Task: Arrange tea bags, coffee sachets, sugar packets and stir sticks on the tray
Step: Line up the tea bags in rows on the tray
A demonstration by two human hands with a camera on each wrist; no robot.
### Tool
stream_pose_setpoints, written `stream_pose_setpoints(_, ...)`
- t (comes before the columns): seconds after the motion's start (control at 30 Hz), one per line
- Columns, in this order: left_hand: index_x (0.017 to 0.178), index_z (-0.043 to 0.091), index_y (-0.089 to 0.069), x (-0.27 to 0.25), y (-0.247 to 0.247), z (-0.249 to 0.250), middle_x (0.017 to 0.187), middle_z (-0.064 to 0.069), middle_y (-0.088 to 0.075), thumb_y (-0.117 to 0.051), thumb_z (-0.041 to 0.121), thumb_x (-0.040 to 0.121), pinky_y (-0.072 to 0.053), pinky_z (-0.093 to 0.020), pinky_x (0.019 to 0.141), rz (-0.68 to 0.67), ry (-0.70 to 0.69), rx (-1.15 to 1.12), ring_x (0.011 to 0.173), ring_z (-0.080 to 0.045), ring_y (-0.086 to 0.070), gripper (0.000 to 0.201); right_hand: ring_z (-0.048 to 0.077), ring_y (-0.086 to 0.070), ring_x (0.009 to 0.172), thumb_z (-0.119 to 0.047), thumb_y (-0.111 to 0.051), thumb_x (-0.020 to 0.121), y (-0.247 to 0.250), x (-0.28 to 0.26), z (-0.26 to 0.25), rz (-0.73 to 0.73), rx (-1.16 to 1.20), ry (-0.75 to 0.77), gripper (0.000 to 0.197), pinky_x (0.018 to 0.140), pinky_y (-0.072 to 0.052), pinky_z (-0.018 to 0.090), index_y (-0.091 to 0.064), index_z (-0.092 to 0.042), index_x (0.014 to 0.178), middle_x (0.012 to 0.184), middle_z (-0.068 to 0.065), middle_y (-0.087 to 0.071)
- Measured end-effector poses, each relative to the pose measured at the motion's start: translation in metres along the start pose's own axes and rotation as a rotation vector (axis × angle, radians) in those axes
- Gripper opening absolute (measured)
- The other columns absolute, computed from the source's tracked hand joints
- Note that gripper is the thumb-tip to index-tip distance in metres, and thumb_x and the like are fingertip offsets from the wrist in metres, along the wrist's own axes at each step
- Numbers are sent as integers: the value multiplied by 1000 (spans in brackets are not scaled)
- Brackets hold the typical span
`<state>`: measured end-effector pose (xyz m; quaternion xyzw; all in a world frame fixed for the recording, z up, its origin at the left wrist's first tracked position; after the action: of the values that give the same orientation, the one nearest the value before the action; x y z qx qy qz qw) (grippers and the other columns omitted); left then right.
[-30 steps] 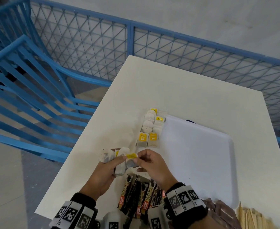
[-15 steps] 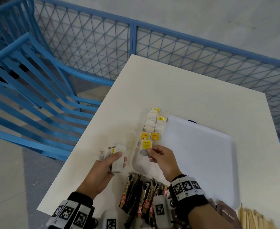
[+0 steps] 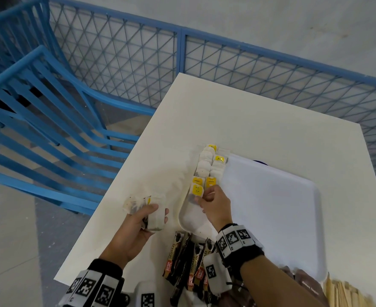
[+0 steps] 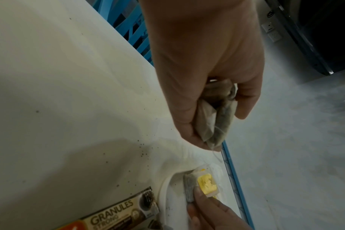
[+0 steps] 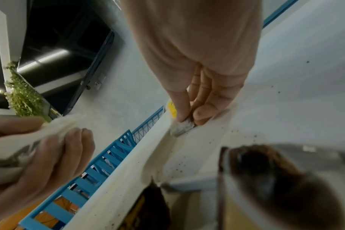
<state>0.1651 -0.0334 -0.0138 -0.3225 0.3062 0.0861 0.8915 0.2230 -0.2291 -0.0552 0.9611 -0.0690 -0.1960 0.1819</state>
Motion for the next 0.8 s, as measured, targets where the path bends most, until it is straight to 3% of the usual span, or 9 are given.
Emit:
stream_pose_setpoints(0.13, 111, 0, -57, -1, -4, -1, 93, -16, -70, -53, 3, 75, -60, -34, 66, -53, 26, -62, 82, -26, -71, 37, 19, -60, 74, -15, -79, 72, -1, 4, 1, 21, -6, -10, 35, 76, -55, 40, -49, -15, 90, 75, 0, -61)
stream_pose_setpoints(0.2, 111, -1, -56, -1, -6, -1, 92, -17, -71, -50, 1, 78, -60, -35, 69, -70, 24, -62, 83, -27, -71, 34, 20, -60, 75, -16, -78, 73, 0, 4, 1, 25, -16, -13, 39, 73, -54, 38, -46, -13, 96, 77, 0, -60)
stream_pose_setpoints(0.3, 112, 0, -56, 0, -9, -2, 93, -18, -70, -47, 0, 85, -59, -34, 71, -80, 22, -35, 84, -27, -71, 28, 15, -54, 71, -18, -75, 77, 3, 2, -3, 41, -38, 20, 40, 61, -44, 19, -42, -14, 99, 76, 0, -56)
stream_pose_setpoints(0.43, 110, 0, -57, 1, -12, -3, 95, -21, -70, -47, 1, 87, -60, -33, 70, -78, 27, -9, 84, -26, -71, 25, 12, -51, 67, -25, -69, 82, 3, -12, -15, 77, -3, 79, 27, 60, -39, 14, -48, -14, 94, 74, -1, -54)
stream_pose_setpoints(0.57, 110, 0, -60, 2, -15, -4, 91, -18, -71, -57, 10, 77, -57, -32, 72, -91, 20, 61, 80, -23, -71, 35, 6, -49, 65, -31, -64, 86, -10, -34, -30, -147, 122, 105, 17, 62, -40, 11, -55, -18, 80, 71, -7, -54)
stream_pose_setpoints(0.67, 116, -2, -59, 2, -17, -5, 93, -13, -70, -60, 14, 77, -56, -28, 66, -108, 8, 132, 79, -20, -69, 41, 1, -52, 66, -31, -68, 83, -22, -48, -34, -359, 136, 131, 13, 61, -42, 15, -60, -21, 83, 75, -10, -58)
stream_pose_setpoints(0.8, 119, 3, -56, 3, -20, -7, 98, -12, -70, -58, 14, 83, -57, -25, 63, -124, -6, 144, 85, -18, -69, 38, 0, -53, 65, -24, -72, 80, -22, -51, -30, -380, 125, 138, 14, 61, -41, 16, -61, -17, 85, 78, -4, -62)
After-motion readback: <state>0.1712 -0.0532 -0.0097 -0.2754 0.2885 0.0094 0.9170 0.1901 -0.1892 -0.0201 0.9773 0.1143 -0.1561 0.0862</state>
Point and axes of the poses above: each hand's wrist, its own x-axis towards the middle knuckle, its own y-axis out of the back of the hand, z = x × y, the point moved 4 cm from there along x, towards the middle knuckle
